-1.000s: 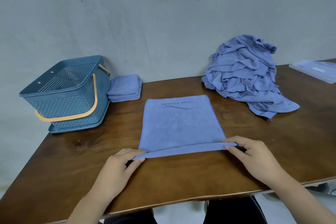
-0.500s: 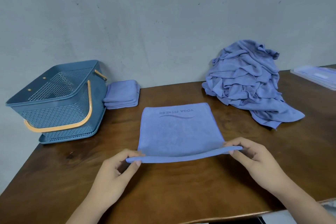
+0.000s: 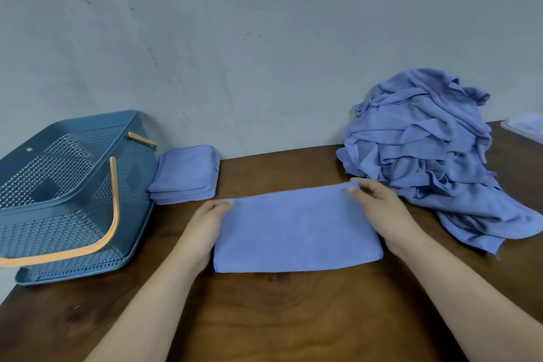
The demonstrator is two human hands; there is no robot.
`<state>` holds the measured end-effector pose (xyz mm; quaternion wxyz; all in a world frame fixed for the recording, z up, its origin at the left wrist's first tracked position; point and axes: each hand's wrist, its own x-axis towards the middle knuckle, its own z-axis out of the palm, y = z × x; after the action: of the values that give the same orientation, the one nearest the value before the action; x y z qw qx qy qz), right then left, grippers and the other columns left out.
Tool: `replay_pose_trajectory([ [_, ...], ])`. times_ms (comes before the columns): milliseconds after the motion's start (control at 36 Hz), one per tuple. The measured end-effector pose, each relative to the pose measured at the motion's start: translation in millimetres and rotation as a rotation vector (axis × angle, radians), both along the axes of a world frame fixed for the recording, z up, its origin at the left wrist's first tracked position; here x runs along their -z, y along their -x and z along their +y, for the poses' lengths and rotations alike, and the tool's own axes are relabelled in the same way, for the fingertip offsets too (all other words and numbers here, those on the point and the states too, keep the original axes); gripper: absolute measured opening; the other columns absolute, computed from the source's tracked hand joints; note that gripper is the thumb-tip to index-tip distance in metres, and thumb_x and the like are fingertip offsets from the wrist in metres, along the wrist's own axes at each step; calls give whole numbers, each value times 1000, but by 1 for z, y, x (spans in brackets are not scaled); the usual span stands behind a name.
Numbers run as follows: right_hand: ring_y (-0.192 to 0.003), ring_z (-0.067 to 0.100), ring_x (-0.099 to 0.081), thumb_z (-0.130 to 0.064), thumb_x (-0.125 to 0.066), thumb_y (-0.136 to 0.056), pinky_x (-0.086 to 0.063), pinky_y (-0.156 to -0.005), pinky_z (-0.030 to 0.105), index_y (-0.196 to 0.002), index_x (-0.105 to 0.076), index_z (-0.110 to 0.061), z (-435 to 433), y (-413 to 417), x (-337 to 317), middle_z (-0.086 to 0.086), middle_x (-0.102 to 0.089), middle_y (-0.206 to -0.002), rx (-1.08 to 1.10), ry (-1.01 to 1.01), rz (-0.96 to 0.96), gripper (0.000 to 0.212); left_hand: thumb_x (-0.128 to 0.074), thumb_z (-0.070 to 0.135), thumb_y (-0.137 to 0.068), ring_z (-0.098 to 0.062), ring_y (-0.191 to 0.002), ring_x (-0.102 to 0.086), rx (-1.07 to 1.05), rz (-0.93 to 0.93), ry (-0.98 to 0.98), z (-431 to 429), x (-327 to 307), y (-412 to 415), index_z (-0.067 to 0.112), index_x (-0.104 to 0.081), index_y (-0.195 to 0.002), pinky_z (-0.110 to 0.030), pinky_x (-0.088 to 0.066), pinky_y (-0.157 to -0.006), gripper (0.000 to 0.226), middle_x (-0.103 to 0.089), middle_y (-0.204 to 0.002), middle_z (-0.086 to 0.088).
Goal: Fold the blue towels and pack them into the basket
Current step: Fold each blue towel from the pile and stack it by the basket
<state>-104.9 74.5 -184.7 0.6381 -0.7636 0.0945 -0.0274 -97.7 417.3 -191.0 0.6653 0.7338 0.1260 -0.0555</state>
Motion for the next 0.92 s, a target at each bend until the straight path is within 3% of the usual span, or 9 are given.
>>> replay_pose_trajectory([
  [83,-106,15,-68,-37,-65,-102,-51,-83,30,-143,-52,-47,0,-7,15,-2,-71,-116,20,125,26,44,-69,43,-97,-6,-124,-59,-104,-74,-166,-6,14,2,41,-61,-133,-35,-47,-109,36,-63,-133,18],
  [167,-101,13,-69,-31,-66,-100,-55,-86,36,-119,-62,-51,-5,-6,27,-8,-72,-108,-54,242,-2,28,-66,24,-102,10,-119,-58,-38,-165,-221,-9,19,10,45,-66,-121,-18,-42,-93,29,-67,-126,28],
  [250,-95,8,-70,-22,-64,-100,-56,-84,34,-105,-70,-46,-10,-7,37,-16,-74,-99,-73,333,-16,25,-64,12,-102,14,-115,-60,14,-188,-268,-6,27,8,39,-73,-112,-16,-42,-94,30,-70,-119,32],
  [361,-106,-4,-63,-19,-59,-104,-46,-82,20,-119,-69,-46,-9,-13,40,-24,-70,-113,-42,351,-41,32,-64,7,-101,15,-117,-59,-32,-187,-266,-4,30,5,41,-74,-117,-11,-42,-92,39,-69,-122,31],
  [444,-81,-5,-62,-20,-57,-105,-46,-71,21,-123,-65,-49,-8,-16,43,-19,-68,-94,-29,409,-47,36,-62,6,-102,24,-108,-57,-24,-199,-280,-7,26,6,42,-71,-124,-2,-42,-81,43,-66,-124,31],
  [556,-69,-2,-57,-21,-56,-106,-39,-65,19,-126,-64,-48,-8,-17,43,-19,-55,-76,-47,464,-5,34,-63,14,-103,14,-114,-59,-12,-188,-345,-5,27,6,47,-70,-126,-12,-42,-88,41,-65,-132,26],
  [694,-112,0,-52,-27,-59,-104,-40,-91,22,-138,-61,-42,-3,-11,35,-21,-57,-130,-64,540,-10,37,-63,21,-104,26,-103,-54,35,-189,-383,-7,20,7,49,-60,-139,-7,-46,-92,45,-60,-128,34],
  [750,-111,5,-53,-34,-60,-103,-41,-90,25,-143,-56,-42,0,-6,31,-19,-54,-137,-62,617,-45,41,-66,24,-103,16,-125,-52,38,-189,-343,-5,19,8,52,-54,-144,-23,-43,-113,51,-57,-139,33],
  [917,-130,18,-54,-48,-52,-101,-55,-88,32,-157,-39,-40,14,13,26,-8,-33,-163,-89,1048,-150,58,-68,37,-101,2,-120,-62,35,-153,-323,7,7,24,59,-46,-144,-45,-55,-101,53,-65,-119,37],
])
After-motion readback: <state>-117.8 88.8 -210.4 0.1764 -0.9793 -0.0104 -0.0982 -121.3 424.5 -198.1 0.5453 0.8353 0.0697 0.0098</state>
